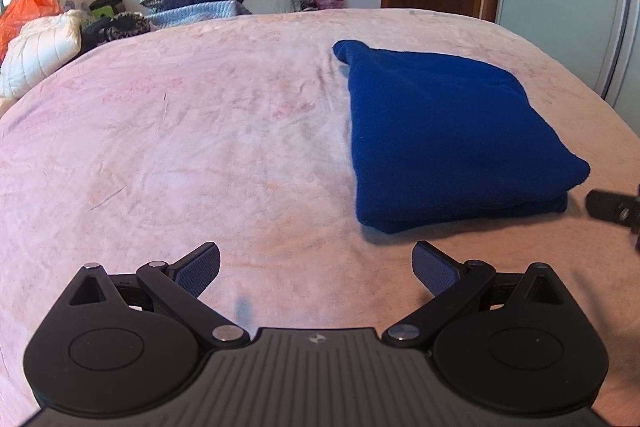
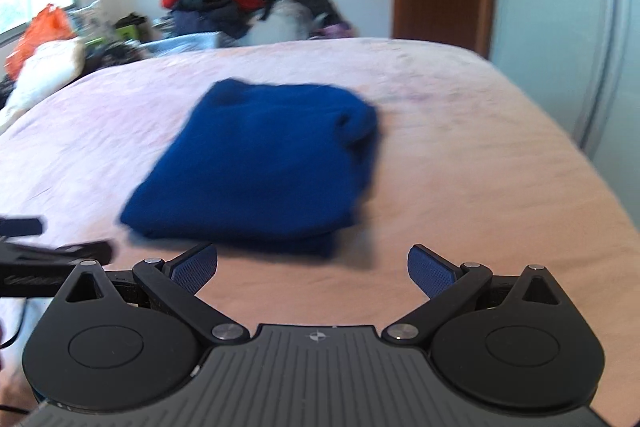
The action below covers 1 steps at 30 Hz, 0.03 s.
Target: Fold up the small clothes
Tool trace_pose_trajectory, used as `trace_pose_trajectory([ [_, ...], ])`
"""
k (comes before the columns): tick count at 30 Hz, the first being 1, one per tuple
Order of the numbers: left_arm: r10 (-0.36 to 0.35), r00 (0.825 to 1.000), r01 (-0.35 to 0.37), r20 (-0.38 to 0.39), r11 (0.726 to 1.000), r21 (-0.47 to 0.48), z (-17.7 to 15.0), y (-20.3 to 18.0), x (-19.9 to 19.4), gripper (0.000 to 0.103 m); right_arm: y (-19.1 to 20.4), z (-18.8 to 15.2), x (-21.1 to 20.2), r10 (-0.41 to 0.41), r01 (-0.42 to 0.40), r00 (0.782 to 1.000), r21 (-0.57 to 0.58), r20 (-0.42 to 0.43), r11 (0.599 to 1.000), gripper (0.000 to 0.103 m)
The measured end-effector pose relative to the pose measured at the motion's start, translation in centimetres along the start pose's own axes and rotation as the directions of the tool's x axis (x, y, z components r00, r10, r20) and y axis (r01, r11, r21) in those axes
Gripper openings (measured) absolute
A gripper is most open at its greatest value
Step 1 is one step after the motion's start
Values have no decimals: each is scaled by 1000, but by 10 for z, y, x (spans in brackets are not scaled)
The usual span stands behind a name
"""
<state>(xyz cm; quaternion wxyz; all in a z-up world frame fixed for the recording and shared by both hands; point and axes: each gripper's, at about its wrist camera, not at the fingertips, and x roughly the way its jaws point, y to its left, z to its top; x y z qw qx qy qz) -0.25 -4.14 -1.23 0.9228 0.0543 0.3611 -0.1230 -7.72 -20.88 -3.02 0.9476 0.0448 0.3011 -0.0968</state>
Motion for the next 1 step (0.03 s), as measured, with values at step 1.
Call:
trace_pose_trajectory([
  [1, 2, 1000, -2, -4, 1000, -10, 1, 3, 1, 103, -8, 3, 2, -24, 24, 1000, 7, 6, 1000, 102],
])
